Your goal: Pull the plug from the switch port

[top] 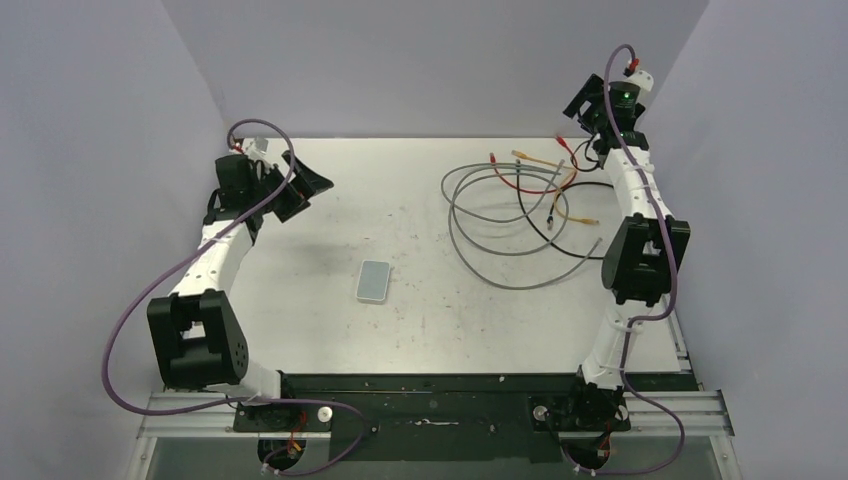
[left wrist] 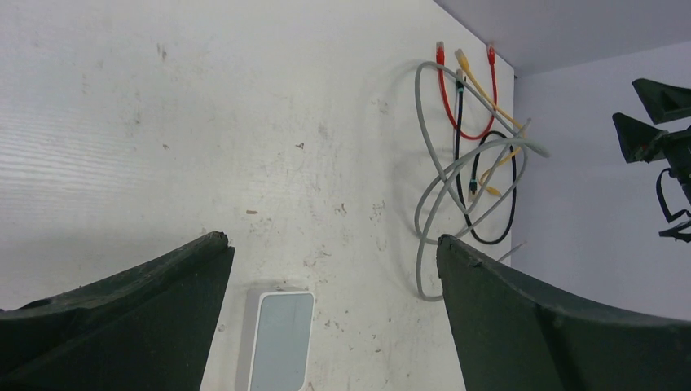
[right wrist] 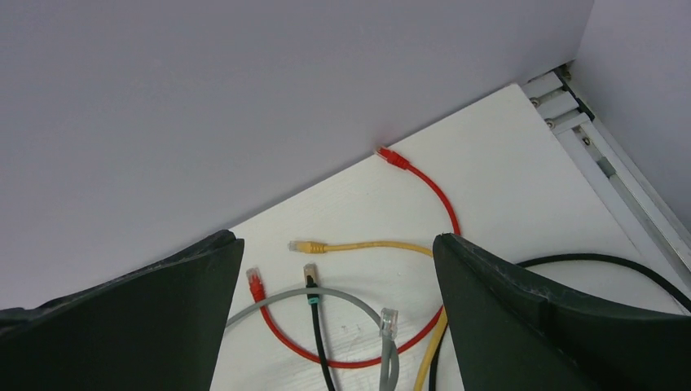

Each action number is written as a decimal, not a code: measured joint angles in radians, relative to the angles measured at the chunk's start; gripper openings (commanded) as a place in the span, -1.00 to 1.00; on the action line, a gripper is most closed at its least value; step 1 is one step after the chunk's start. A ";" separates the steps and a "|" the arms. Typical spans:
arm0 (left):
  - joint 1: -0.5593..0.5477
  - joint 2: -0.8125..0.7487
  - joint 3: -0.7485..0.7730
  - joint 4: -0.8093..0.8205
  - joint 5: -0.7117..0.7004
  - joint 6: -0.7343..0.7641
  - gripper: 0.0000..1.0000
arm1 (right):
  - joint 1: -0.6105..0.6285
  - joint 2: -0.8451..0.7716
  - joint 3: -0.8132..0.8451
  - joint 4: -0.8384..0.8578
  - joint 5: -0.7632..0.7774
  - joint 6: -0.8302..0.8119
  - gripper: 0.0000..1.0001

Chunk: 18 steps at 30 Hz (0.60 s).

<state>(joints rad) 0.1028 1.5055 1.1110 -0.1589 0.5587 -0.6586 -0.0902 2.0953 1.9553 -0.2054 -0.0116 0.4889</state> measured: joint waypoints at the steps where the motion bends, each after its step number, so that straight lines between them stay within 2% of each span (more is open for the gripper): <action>1: 0.007 -0.006 0.008 -0.003 -0.009 0.006 0.93 | 0.000 -0.019 -0.021 0.009 0.007 -0.003 0.79; 4: 0.029 -0.033 0.022 -0.003 -0.039 0.017 0.92 | 0.002 -0.090 -0.125 0.045 0.020 -0.005 0.79; 9: 0.057 -0.056 0.054 -0.006 -0.118 0.008 0.92 | 0.024 -0.250 -0.400 0.142 0.062 -0.005 0.79; 15: 0.068 -0.054 0.079 0.018 -0.237 -0.105 0.92 | 0.081 -0.460 -0.736 0.308 0.140 -0.033 0.79; 18: 0.068 -0.046 0.078 0.073 -0.258 -0.159 0.92 | 0.113 -0.539 -0.847 0.359 0.176 -0.059 0.79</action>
<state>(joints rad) 0.1711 1.4593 1.1893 -0.0856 0.3004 -0.8177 0.0227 1.5558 1.1080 0.1539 0.1642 0.4301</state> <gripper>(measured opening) 0.961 0.898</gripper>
